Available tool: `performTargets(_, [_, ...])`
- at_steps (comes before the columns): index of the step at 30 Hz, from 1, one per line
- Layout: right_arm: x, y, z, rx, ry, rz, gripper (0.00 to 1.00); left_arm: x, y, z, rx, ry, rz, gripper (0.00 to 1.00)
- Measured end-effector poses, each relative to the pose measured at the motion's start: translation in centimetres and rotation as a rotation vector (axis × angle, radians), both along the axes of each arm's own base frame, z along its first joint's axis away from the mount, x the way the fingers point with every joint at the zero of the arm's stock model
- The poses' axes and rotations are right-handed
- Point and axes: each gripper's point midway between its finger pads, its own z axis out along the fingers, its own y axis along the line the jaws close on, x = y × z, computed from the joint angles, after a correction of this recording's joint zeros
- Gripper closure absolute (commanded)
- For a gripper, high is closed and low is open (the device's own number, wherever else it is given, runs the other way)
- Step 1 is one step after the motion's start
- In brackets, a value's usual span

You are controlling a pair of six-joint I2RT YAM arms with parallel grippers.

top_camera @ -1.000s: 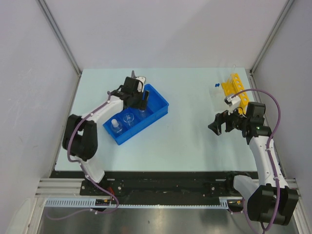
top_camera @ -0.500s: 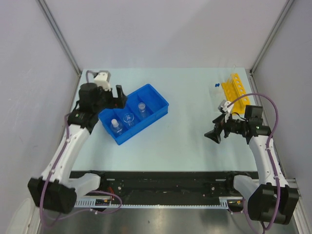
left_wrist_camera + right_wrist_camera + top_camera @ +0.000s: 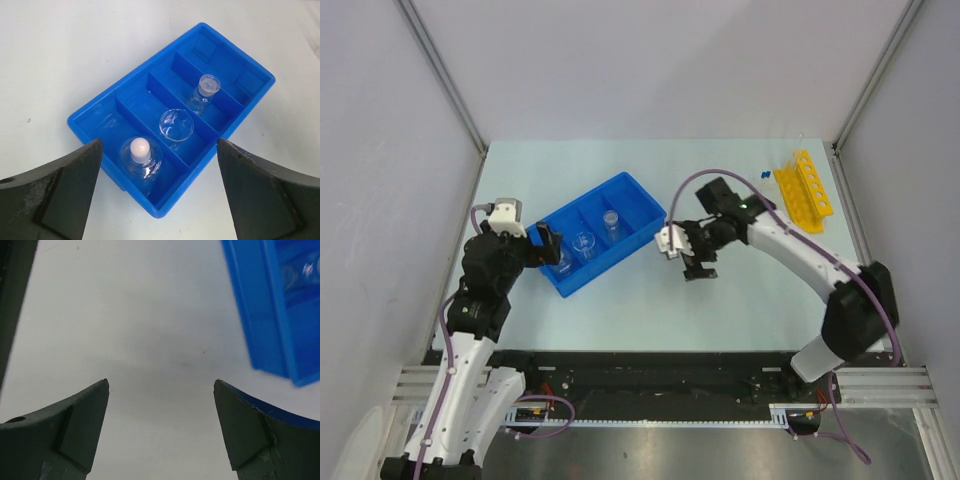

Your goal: Organize the chemistry lab equipment

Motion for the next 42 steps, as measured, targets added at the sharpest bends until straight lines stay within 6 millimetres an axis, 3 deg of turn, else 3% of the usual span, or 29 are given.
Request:
performTargets(3, [2.2, 3.9, -0.4, -0.056, -0.060, 0.090, 0.21, -0.2, 0.6, 0.3, 0.007, -0.020, 0.032, 0.00])
performTargets(7, [5.5, 9.4, -0.7, -0.082, -0.117, 0.149, 0.25, -0.7, 1.4, 1.2, 0.011, -0.062, 0.072, 0.00])
performTargets(11, [7.2, 13.1, -1.0, -0.066, -0.155, 0.181, 0.27, -0.8, 2.0, 1.7, 0.018, -0.082, 0.104, 0.00])
performTargets(15, [9.0, 15.4, -1.9, -0.060, -0.180, 0.187, 0.30, -0.8, 2.4, 1.6, 0.027, -0.081, 0.121, 0.00])
performTargets(23, [11.4, 17.8, -4.4, -0.065, -0.169, 0.160, 0.42, -0.7, 2.5, 1.6, 0.030, -0.080, 0.128, 0.00])
performTargets(28, [11.3, 17.7, -6.3, -0.094, -0.138, 0.157, 0.50, -0.7, 2.5, 1.6, 0.030, -0.080, 0.128, 0.00])
performTargets(35, [10.9, 17.3, -7.3, -0.119, -0.114, 0.154, 0.73, -0.7, 2.5, 1.6, 0.030, -0.080, 0.127, 0.00])
performTargets(42, [11.2, 16.9, -7.6, -0.129, -0.094, 0.105, 0.82, -0.8, 2.5, 1.7, 0.029, -0.083, 0.127, 0.00])
